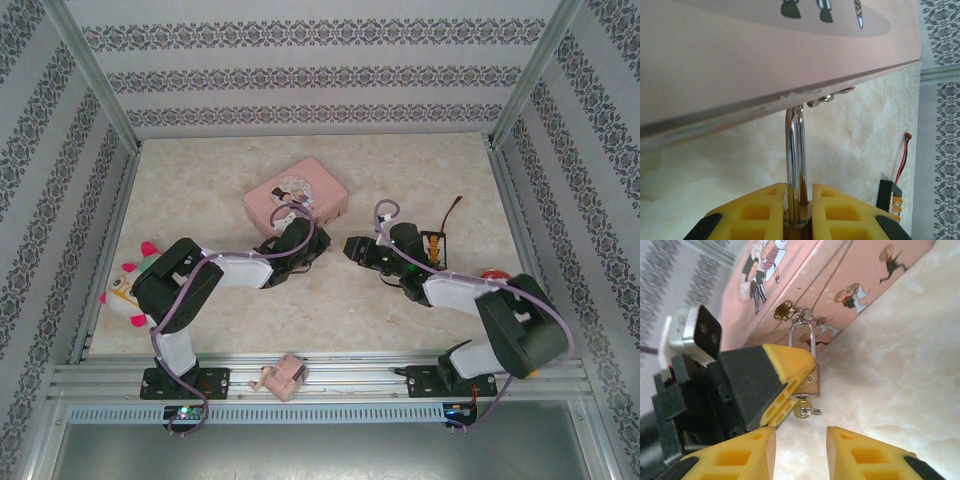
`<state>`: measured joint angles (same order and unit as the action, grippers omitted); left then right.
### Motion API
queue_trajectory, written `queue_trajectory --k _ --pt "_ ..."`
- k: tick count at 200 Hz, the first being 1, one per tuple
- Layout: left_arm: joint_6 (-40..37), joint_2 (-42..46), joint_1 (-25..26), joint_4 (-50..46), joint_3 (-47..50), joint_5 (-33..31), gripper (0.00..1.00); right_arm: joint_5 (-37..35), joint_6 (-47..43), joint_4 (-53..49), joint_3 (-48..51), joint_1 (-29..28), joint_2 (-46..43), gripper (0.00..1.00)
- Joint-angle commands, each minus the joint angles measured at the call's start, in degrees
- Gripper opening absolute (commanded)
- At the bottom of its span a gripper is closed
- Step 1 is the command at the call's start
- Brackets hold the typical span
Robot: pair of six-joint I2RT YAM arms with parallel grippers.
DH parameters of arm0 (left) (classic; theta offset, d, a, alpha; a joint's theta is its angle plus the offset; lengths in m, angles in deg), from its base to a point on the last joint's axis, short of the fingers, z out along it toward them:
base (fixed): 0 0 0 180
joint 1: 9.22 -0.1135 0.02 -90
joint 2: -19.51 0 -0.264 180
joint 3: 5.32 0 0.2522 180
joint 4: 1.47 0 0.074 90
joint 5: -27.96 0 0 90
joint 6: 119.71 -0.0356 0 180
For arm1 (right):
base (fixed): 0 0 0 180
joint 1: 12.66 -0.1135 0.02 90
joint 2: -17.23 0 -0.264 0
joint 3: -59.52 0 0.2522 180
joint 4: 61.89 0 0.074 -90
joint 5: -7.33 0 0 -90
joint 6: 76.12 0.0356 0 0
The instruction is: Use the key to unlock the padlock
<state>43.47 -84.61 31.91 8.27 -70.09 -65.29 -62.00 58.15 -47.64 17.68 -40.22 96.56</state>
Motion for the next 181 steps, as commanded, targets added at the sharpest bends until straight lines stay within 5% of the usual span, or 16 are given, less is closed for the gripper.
queue_trajectory --k 1,117,181 --pt "1.5 3.2 0.3 -4.6 -1.9 1.1 0.00 -14.2 -17.5 -24.1 -5.4 -4.8 -4.4 0.35" --pt "5.5 4.1 -2.1 -6.6 -1.4 11.1 0.00 -32.5 -39.8 -21.9 -7.8 -19.3 -0.7 0.45" --pt "6.1 4.1 -2.5 -6.5 -1.0 12.9 0.00 -36.8 -47.1 -16.6 -8.7 -20.5 3.7 0.44"
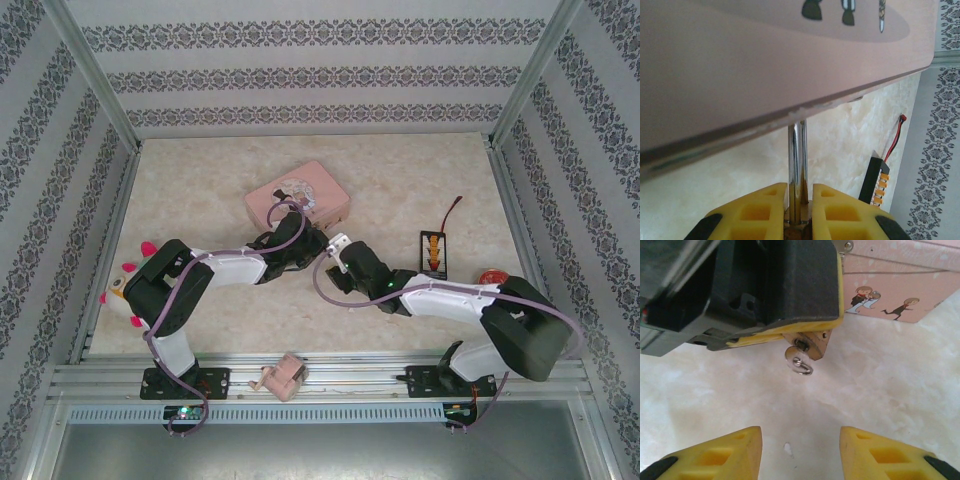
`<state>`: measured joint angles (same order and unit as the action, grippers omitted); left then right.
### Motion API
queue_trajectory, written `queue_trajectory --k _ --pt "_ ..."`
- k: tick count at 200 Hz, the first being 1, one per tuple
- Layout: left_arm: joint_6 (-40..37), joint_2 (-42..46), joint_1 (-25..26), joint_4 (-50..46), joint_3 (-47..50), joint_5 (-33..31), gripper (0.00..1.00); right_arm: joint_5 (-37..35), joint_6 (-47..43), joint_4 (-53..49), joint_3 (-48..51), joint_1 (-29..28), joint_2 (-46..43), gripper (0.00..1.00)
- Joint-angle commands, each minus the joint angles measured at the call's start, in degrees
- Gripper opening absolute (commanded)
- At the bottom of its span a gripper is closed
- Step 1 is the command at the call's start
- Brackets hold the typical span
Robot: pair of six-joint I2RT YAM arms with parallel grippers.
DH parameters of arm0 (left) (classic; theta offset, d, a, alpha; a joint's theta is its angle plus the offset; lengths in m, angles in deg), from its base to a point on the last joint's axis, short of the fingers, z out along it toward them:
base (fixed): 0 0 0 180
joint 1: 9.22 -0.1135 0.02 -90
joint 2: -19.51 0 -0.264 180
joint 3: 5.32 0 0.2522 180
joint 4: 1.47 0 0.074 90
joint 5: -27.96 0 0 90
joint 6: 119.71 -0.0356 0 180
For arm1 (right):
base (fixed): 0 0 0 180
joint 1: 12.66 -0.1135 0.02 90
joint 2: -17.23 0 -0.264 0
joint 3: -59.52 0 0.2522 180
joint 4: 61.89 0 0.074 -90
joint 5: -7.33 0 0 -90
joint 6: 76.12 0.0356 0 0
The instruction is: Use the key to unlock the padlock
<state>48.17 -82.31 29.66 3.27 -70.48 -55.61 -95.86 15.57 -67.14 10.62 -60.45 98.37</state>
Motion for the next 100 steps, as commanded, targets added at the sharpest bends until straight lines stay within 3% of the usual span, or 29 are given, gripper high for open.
queue_trajectory --k 1,100 --pt "1.4 1.8 -0.2 -1.5 -0.6 3.2 0.00 -3.0 -4.6 2.9 -1.7 -0.3 2.1 0.44" --pt "1.7 1.5 -0.5 -0.9 -0.3 4.2 0.00 -4.7 -6.8 5.0 -6.2 0.0 9.5 0.44"
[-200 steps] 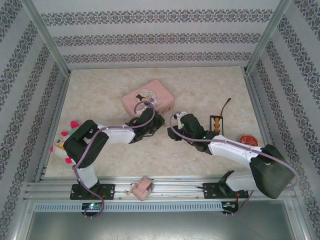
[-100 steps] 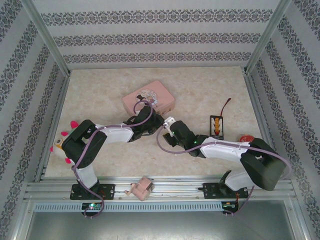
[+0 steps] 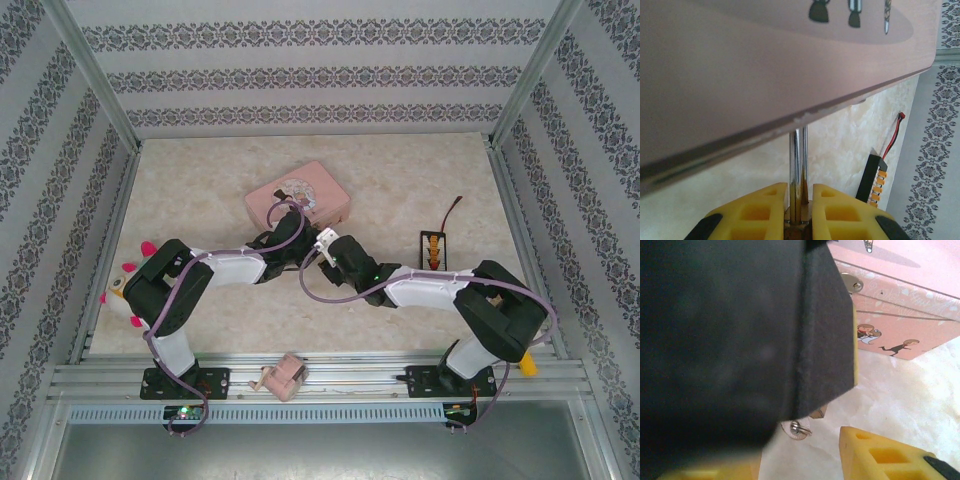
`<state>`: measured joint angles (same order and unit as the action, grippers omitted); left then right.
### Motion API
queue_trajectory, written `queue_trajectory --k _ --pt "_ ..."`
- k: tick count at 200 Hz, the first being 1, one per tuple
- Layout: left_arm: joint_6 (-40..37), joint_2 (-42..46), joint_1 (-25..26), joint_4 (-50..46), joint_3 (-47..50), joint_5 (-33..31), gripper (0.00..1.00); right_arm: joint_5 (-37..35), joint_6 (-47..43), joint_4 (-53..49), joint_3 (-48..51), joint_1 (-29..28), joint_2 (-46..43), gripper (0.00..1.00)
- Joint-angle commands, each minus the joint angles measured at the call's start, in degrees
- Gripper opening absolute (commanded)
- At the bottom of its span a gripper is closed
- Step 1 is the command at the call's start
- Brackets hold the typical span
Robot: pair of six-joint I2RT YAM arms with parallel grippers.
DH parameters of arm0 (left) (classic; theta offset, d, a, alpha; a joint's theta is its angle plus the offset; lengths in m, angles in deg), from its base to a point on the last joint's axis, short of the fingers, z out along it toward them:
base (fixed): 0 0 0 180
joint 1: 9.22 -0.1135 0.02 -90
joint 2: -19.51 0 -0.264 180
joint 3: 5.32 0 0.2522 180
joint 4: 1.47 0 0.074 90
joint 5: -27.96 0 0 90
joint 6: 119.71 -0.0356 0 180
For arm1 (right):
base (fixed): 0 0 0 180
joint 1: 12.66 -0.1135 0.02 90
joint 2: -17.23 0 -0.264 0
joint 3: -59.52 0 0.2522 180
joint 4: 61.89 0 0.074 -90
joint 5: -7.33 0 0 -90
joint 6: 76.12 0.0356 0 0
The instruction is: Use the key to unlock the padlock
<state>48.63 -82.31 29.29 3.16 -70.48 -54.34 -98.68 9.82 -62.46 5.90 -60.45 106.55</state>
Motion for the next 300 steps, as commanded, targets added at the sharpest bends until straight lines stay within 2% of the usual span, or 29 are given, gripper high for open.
queue_trajectory --k 1,85,134,183,300 --pt "1.2 1.5 -0.1 -0.9 -0.3 2.9 0.00 -2.0 -1.1 0.3 -1.5 0.0 1.4 0.44" --pt "0.8 1.5 -0.1 -0.2 -0.5 3.9 0.00 -0.4 0.7 2.1 -1.7 3.0 4.6 0.33" --pt "0.5 0.8 -0.2 0.0 -1.5 5.1 0.00 3.8 2.9 2.7 -1.8 4.4 4.6 0.16" --pt "0.4 0.7 -0.3 -0.1 -1.6 5.1 0.00 13.2 7.5 2.9 -1.8 7.8 3.5 0.01" --pt "0.8 0.2 -0.4 1.1 -1.0 5.4 0.00 36.7 21.4 7.6 -1.3 17.0 3.8 0.00"
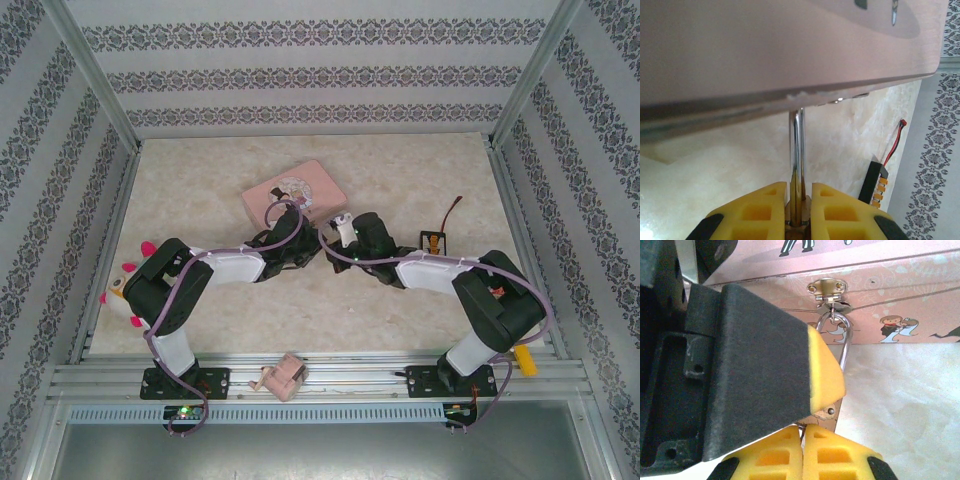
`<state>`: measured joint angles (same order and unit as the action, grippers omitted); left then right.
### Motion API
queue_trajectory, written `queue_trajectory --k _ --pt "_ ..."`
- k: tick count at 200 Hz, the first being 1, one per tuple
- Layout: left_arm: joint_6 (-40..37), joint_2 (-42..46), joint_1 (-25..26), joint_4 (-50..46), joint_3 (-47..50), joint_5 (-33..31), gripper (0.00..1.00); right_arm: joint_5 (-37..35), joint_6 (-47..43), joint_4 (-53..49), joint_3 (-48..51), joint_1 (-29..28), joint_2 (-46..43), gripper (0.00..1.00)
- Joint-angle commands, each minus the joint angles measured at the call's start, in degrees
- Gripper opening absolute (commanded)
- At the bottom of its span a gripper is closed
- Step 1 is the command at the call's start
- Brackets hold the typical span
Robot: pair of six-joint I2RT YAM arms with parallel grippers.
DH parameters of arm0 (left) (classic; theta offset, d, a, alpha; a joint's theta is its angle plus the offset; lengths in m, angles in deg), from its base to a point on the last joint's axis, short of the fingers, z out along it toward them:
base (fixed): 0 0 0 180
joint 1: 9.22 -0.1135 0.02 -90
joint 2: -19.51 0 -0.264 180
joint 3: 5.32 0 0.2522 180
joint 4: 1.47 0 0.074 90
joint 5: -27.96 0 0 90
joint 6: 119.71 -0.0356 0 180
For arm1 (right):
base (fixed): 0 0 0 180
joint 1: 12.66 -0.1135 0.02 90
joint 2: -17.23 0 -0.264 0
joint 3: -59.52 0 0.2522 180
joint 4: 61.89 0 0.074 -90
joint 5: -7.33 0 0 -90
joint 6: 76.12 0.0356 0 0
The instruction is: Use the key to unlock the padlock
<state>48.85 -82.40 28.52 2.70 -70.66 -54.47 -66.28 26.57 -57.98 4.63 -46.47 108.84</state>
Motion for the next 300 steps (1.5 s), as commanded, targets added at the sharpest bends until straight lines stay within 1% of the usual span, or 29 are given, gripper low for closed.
queue_trajectory --k 1,22,28,42,58,81,96,107,124,137,164,181,205,228,265,282,289,300 --pt "0.5 0.3 0.3 1.6 -0.8 5.5 0.00 4.5 4.8 3.2 0.0 3.1 1.6 0.00" --pt "0.7 0.4 0.3 1.9 -0.5 5.4 0.00 7.8 7.6 4.1 -0.5 4.6 2.2 0.00" --pt "0.7 0.4 0.2 2.1 -0.3 5.4 0.02 8.4 8.4 4.0 -0.8 4.9 2.4 0.00" --pt "0.9 0.5 0.2 2.5 0.0 5.3 0.10 9.6 10.0 4.1 -1.1 5.4 2.7 0.00" --pt "1.2 0.5 0.2 3.8 0.5 5.1 0.17 10.4 10.9 4.2 -1.3 5.6 2.7 0.00" --pt "1.7 0.5 0.1 5.7 1.4 4.2 0.31 10.7 11.5 4.5 -1.0 5.6 2.5 0.00" --pt "1.9 0.7 0.1 6.8 1.9 3.5 0.36 10.8 11.7 4.5 -0.8 5.6 2.4 0.00" --pt "1.7 0.9 0.1 7.2 2.2 2.8 0.38 10.7 11.7 4.4 -0.6 5.6 2.5 0.00" --pt "0.7 1.3 0.0 6.0 1.9 1.1 0.56 10.6 11.8 4.5 -0.5 5.6 2.5 0.00" --pt "-0.1 1.7 0.0 5.1 2.0 -0.6 0.58 10.6 11.8 4.6 -0.3 5.6 2.5 0.00" --pt "-1.0 1.8 -0.1 4.5 1.7 -3.3 0.55 10.7 11.4 4.7 -0.3 5.5 2.6 0.00" --pt "-1.3 0.9 -0.1 3.3 0.8 -4.0 0.51 10.8 11.2 4.7 -0.4 5.5 2.7 0.00" --pt "-0.5 -0.8 -0.1 4.9 0.3 -4.0 0.43 10.8 11.2 4.7 -0.4 5.4 2.5 0.00" --pt "-1.0 -1.9 -0.1 4.9 -1.1 -2.9 0.33 10.6 11.5 4.6 -0.3 5.3 2.5 0.00" --pt "-1.5 -1.8 0.0 3.5 -1.0 -2.3 0.21 10.5 12.4 4.6 -0.2 5.4 2.5 0.00" --pt "-1.4 -1.7 -0.1 3.3 -0.3 -1.8 0.13 10.8 13.4 4.9 -0.3 5.6 2.8 0.00" --pt "-1.4 -1.6 -0.1 3.3 0.0 -1.6 0.11 10.9 13.9 5.0 -0.4 5.7 2.8 0.00" --pt "-1.3 -1.5 0.0 3.4 0.5 -1.2 0.08 11.1 14.7 5.1 -0.5 5.9 2.9 0.02"
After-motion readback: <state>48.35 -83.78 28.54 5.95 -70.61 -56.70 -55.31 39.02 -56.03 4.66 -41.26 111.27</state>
